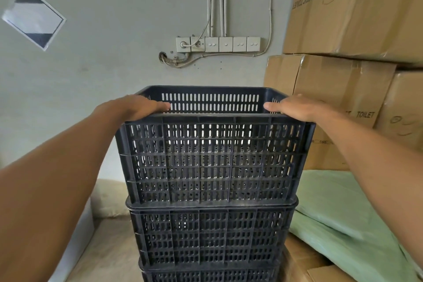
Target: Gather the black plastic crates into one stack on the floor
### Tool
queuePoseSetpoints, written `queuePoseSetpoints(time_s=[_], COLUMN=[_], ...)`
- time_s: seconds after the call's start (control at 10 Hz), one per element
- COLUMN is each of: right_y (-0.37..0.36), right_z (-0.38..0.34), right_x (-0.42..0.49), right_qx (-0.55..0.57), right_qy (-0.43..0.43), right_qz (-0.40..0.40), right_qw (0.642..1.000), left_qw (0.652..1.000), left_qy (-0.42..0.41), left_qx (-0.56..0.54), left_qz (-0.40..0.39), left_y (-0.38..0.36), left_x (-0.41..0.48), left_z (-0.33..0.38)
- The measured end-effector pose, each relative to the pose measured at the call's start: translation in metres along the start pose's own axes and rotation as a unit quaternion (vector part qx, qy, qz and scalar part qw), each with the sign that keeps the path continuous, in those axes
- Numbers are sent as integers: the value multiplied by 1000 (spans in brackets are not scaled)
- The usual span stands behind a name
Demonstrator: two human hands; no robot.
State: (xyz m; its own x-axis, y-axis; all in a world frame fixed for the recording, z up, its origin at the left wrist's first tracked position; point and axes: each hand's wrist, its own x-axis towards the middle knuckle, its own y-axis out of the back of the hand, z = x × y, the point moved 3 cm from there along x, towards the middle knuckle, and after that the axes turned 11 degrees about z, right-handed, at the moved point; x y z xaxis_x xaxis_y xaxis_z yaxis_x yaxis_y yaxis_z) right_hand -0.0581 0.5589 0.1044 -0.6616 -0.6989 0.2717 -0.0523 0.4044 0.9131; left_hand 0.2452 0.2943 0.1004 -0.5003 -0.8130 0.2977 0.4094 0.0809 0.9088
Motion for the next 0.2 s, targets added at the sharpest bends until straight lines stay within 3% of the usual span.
queuePoseSetpoints(time_s=[0.2], right_y=[16], right_z=[-4], right_x=[1], right_qx=[-60], right_qy=[-3], right_qz=[13], right_qw=[998], left_qw=[999], left_qy=[25], left_qx=[-38], left_qz=[-5], left_y=[18], left_x=[-1], left_z=[10])
